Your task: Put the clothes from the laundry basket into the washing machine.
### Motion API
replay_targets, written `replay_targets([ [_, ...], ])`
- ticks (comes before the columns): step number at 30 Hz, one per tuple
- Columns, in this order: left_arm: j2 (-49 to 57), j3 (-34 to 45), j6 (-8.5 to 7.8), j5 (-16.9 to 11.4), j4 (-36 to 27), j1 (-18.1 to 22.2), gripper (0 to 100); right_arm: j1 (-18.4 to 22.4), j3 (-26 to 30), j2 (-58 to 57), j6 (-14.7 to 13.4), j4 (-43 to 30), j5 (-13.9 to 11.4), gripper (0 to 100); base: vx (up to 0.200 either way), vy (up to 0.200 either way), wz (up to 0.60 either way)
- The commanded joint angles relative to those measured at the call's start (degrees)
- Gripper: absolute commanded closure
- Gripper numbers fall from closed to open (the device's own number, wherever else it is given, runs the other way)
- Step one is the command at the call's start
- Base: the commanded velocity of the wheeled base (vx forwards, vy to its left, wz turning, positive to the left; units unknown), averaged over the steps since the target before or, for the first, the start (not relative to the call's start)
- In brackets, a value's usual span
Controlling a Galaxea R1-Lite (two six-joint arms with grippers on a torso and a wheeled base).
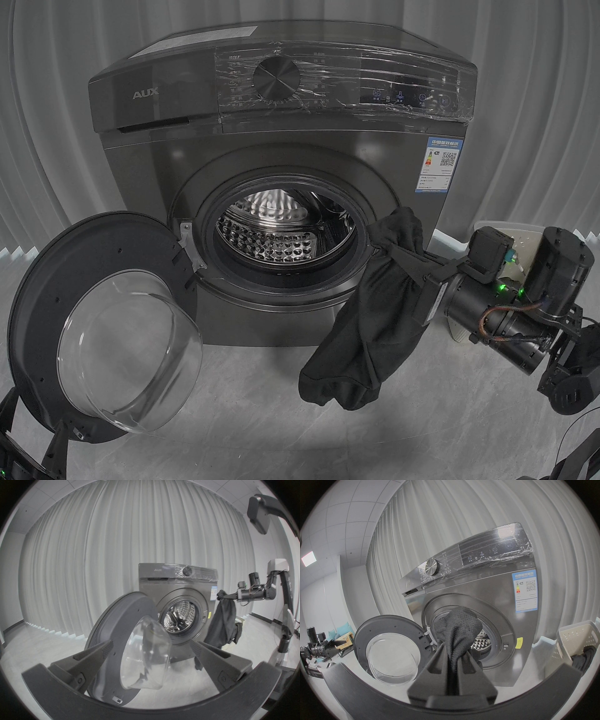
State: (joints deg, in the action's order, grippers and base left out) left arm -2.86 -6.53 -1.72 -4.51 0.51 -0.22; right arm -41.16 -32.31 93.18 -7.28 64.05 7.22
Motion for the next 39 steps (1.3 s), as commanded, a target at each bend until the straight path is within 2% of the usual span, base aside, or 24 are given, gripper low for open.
replay_targets([
  [1,-17.4,-5.4,-1.36,-9.3,1.6,-0.7,0,-1.8,-6.5,9.1,-0.9,5.6,-0.3,100,0.0,0.0,0.0],
  [2,-17.8,-5.4,-1.45,-9.6,1.8,-0.7,0,-1.8,-6.9,9.5,-0.9,5.8,-0.3,100,0.0,0.0,0.0],
  [3,-23.1,-5.2,-1.62,-11.2,4.7,-1.3,0,-2.8,-8.4,10.9,-0.9,6.5,-0.2,100,0.0,0.0,0.0],
  [6,-31.1,-5.1,-2.15,-11.8,12.1,-2.8,0,-4.4,-10.9,12.4,-1.1,6.5,-0.1,100,0.0,0.0,0.0],
  [10,-40.3,-5.8,-2.59,-11.4,19.6,-9.0,0,-4.4,-13.7,13.4,-1.8,6.6,-0.3,100,0.0,0.0,0.0],
  [12,-44.7,-6.5,-2.41,-10.9,22.3,-13.1,0,-4.4,-14.2,13.3,-2.5,6.6,-1.3,100,0.0,0.0,0.0],
  [15,-51.2,-7.4,-1.71,-9.6,24.4,-17.8,0,-4.4,-14.2,13.3,-2.8,6.9,-5.0,100,0.0,0.0,0.0],
  [18,-58.2,-8.5,-1.09,-9.1,27.3,-21.3,0,-4.0,-14.7,13.4,-2.8,6.9,-5.6,100,0.0,0.0,0.0],
  [23,-66.6,-9.4,-0.92,-8.9,32.9,-23.7,0,-3.7,-16.1,14.0,-2.8,6.9,-5.4,100,0.0,0.0,0.0],
  [24,-70.5,-9.7,-0.92,-8.9,35.5,-24.3,0,-3.7,-16.2,13.9,-2.8,6.8,-5.3,100,0.0,0.0,0.0],
  [32,-81.8,-10.1,-0.92,-9.0,44.3,-28.0,0,-3.6,-16.2,13.8,-2.8,6.7,-5.0,100,0.0,0.0,0.0],
  [39,-87.9,-10.3,-1.01,-9.6,46.8,-29.1,0,-3.6,-16.0,13.8,-2.8,6.8,-4.7,100,0.0,0.0,0.0],
])
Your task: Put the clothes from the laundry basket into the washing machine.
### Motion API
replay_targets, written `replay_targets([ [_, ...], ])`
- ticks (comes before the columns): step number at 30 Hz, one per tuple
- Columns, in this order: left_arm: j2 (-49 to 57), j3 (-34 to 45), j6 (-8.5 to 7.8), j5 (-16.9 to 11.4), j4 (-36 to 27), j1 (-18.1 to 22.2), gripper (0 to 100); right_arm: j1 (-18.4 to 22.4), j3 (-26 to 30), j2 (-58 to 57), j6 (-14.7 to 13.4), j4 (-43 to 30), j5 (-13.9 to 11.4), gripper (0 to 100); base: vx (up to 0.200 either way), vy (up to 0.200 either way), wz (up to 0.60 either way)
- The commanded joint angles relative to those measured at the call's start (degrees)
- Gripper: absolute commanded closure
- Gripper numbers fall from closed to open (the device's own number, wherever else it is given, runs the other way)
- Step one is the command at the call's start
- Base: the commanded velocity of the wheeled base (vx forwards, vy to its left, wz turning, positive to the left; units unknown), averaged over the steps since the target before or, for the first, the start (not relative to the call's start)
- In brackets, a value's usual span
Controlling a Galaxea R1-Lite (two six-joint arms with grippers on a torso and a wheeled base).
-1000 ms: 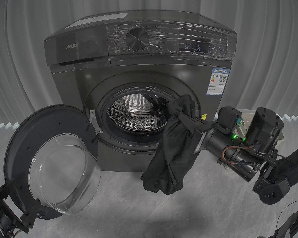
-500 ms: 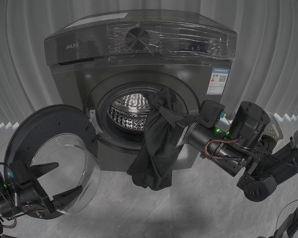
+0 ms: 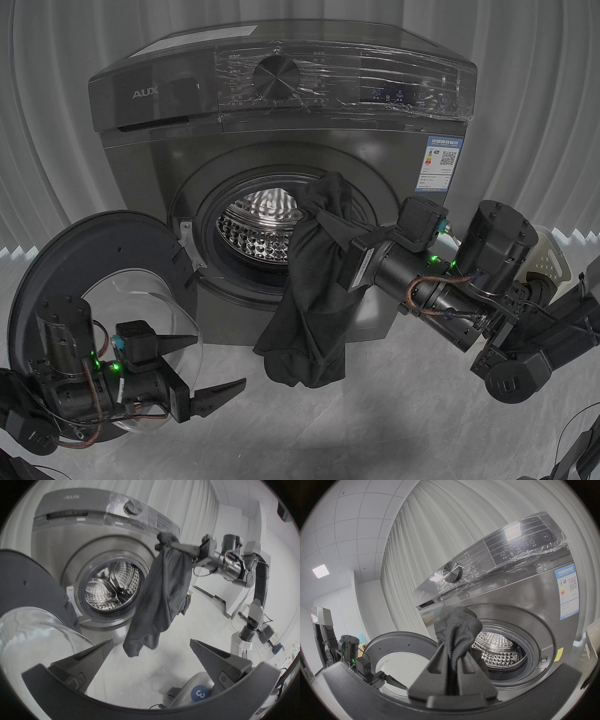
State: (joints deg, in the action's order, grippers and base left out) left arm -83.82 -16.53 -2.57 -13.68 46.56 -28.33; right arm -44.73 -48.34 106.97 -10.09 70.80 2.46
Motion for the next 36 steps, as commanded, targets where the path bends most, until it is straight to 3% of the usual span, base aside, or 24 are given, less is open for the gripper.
replay_targets([
  [1,-7.7,-0.4,-0.15,-0.6,0.8,-1.0,0,0.0,-0.1,0.0,0.0,0.0,0.1,100,0.0,0.0,0.0],
  [3,-8.8,-0.7,0.11,-0.9,0.8,-1.0,0,0.0,-0.1,0.0,0.0,0.0,0.1,100,0.0,0.0,0.0],
  [6,-11.5,-3.0,2.13,-2.0,1.2,-1.0,0,-0.1,-0.1,0.1,0.0,0.1,0.1,100,0.0,0.0,0.0],
  [13,-16.7,-5.2,2.22,-2.0,4.3,-1.0,0,-0.2,-0.1,0.1,0.0,0.1,0.1,100,0.0,0.0,0.0],
  [17,-21.4,-5.7,2.57,-2.0,10.0,-0.9,0,-0.4,0.0,0.1,-0.1,0.2,0.1,100,0.0,0.0,0.0],
  [23,-26.1,-5.0,5.65,-1.9,18.9,-1.0,0,-0.8,-0.1,0.2,0.0,0.2,0.2,100,0.0,0.0,0.0],
  [32,-33.2,-3.9,5.91,-2.1,26.7,-0.9,0,-1.1,0.2,0.2,-0.1,0.9,0.0,100,0.0,0.0,0.0],
  [36,-36.3,-3.3,7.49,-2.1,32.5,-1.0,0,-1.4,0.3,0.2,-0.1,0.9,0.0,100,0.0,0.0,0.0],
])
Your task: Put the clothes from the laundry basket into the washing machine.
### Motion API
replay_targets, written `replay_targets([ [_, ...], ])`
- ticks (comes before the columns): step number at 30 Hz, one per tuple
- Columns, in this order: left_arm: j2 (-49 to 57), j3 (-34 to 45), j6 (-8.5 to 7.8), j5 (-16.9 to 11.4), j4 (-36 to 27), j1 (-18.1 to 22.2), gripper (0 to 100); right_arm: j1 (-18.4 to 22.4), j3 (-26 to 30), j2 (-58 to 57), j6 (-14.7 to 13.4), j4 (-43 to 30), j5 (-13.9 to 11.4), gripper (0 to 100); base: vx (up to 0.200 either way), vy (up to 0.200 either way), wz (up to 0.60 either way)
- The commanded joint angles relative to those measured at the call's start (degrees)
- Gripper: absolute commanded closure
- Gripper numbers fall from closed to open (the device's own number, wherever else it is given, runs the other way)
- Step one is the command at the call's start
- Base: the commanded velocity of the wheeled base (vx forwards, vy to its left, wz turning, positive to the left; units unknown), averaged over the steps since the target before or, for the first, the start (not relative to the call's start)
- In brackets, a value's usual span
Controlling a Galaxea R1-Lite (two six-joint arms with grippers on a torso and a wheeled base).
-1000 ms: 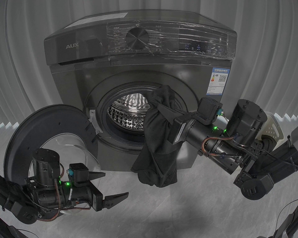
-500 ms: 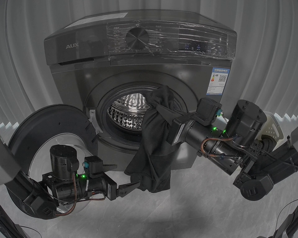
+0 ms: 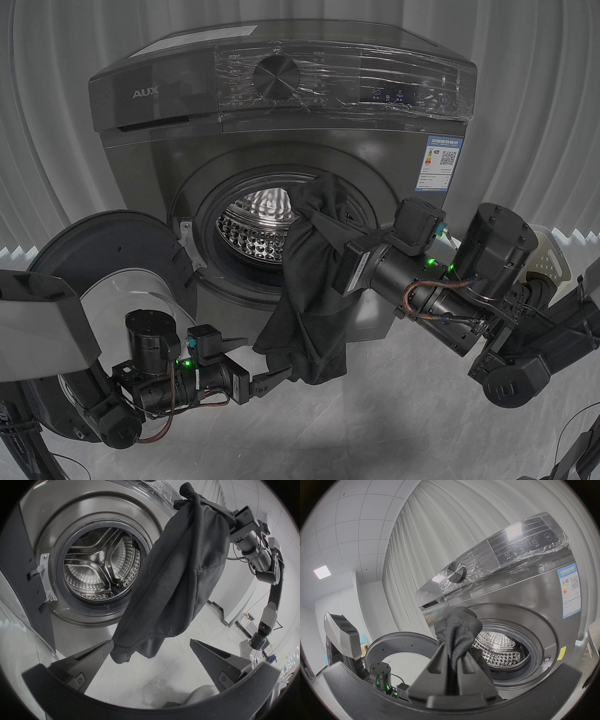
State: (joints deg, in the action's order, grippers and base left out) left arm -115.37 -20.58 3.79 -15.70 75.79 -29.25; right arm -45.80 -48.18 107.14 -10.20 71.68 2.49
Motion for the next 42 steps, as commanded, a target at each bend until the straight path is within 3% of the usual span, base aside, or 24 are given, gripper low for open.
replay_targets([
  [1,-5.2,0.9,1.31,-0.1,4.0,-0.1,0,-0.4,0.2,0.0,0.0,0.1,0.1,100,0.0,0.0,0.0],
  [9,-12.0,0.6,1.83,-0.1,13.1,0.2,0,-0.6,0.2,0.1,-0.1,0.1,0.1,100,0.0,0.0,0.0],
  [14,-12.4,-0.1,1.92,-0.2,13.1,0.3,0,-0.6,0.3,0.1,-0.1,0.1,0.1,100,0.0,0.0,0.0],
  [19,-13.2,-4.2,3.15,-0.9,13.1,0.5,0,-0.6,0.3,0.3,-0.1,0.1,0.1,100,0.0,0.0,0.0],
  [42,-15.1,-10.4,2.98,-0.9,13.2,0.0,0,-1.4,0.2,1.8,0.0,1.4,0.1,100,0.0,0.0,0.0],
])
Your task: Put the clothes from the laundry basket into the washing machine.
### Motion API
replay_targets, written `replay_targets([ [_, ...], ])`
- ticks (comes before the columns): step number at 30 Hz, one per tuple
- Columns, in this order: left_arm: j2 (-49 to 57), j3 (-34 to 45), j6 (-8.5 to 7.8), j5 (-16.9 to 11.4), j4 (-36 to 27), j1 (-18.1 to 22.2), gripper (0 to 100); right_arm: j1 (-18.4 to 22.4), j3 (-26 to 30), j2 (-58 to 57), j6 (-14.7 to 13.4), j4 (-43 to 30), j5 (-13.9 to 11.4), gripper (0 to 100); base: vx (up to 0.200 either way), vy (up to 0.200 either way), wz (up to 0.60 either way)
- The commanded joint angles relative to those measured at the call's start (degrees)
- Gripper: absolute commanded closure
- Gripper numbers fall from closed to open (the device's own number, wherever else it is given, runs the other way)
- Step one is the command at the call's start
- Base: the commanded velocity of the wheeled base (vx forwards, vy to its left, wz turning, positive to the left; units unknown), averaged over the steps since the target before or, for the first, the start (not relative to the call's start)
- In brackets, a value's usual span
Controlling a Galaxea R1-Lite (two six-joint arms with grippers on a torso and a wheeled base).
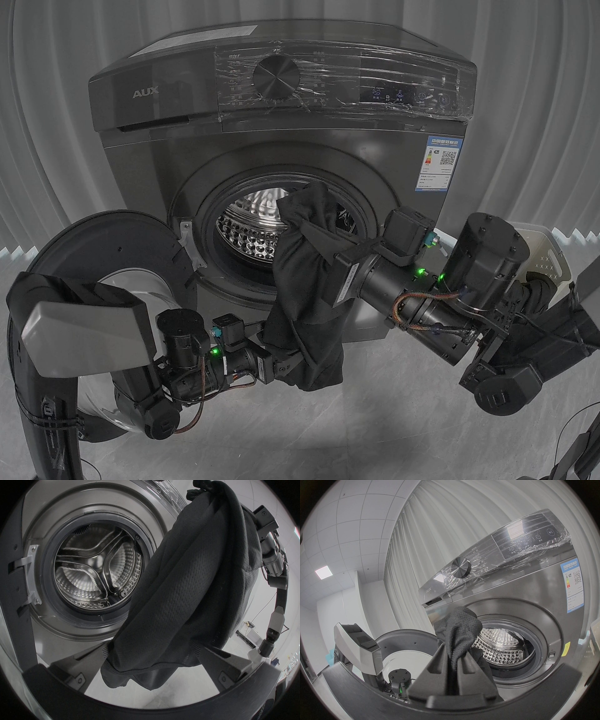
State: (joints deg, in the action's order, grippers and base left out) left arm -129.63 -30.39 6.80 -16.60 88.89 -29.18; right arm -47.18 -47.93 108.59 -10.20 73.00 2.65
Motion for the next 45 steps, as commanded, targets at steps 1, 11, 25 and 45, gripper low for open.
replay_targets([
  [1,-1.4,-1.2,-0.03,0.0,0.1,0.0,0,0.0,-0.1,0.4,0.0,0.0,0.0,100,0.0,0.0,0.0],
  [11,-2.2,-4.6,0.05,-0.2,0.1,-0.2,100,0.2,0.2,0.3,0.0,0.0,0.0,100,0.0,0.0,0.0],
  [25,14.4,10.4,1.9,-7.0,0.1,-0.6,100,2.1,-0.3,1.2,0.0,0.0,0.0,100,0.0,0.0,0.0],
  [45,16.9,17.2,1.37,-7.1,0.2,-1.2,100,2.8,-0.4,4.8,0.0,1.6,0.0,100,0.0,0.0,0.0],
])
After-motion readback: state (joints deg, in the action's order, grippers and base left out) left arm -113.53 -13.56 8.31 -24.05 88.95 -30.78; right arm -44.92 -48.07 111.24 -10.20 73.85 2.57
